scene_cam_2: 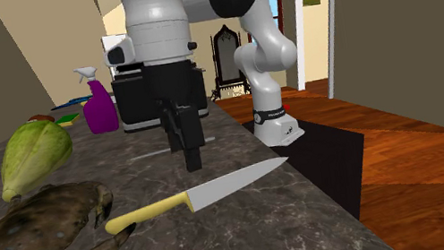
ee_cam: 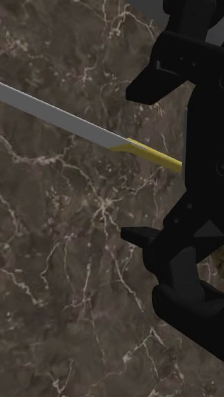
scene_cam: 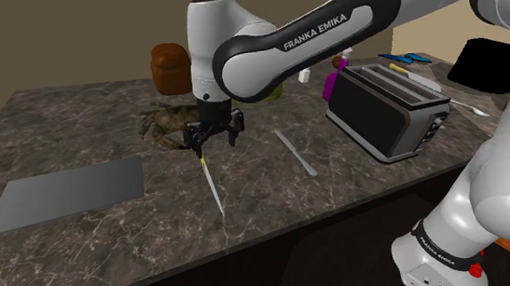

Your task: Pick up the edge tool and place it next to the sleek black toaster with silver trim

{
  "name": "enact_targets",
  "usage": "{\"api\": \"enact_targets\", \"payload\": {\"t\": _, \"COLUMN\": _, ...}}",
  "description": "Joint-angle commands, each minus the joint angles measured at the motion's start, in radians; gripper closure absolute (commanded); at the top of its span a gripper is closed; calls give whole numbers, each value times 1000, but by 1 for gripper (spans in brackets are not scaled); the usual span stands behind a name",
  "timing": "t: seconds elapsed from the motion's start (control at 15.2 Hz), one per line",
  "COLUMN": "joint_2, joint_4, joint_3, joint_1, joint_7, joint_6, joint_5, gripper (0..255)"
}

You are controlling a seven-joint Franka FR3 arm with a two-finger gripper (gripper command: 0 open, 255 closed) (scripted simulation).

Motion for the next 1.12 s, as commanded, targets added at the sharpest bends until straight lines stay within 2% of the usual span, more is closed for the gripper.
{"api": "enact_targets", "payload": {"t": 0.0, "joint_2": 78, "joint_4": 67, "joint_3": -1, "joint_1": 24, "joint_7": 46, "joint_6": 9, "joint_5": -30, "gripper": 0}}
{"api": "enact_targets", "payload": {"t": 0.53, "joint_2": 148, "joint_4": 48, "joint_3": -15, "joint_1": 41, "joint_7": 74, "joint_6": 93, "joint_5": -66, "gripper": 0}}
{"api": "enact_targets", "payload": {"t": 1.06, "joint_2": 148, "joint_4": 48, "joint_3": -15, "joint_1": 41, "joint_7": 74, "joint_6": 93, "joint_5": -66, "gripper": 0}}
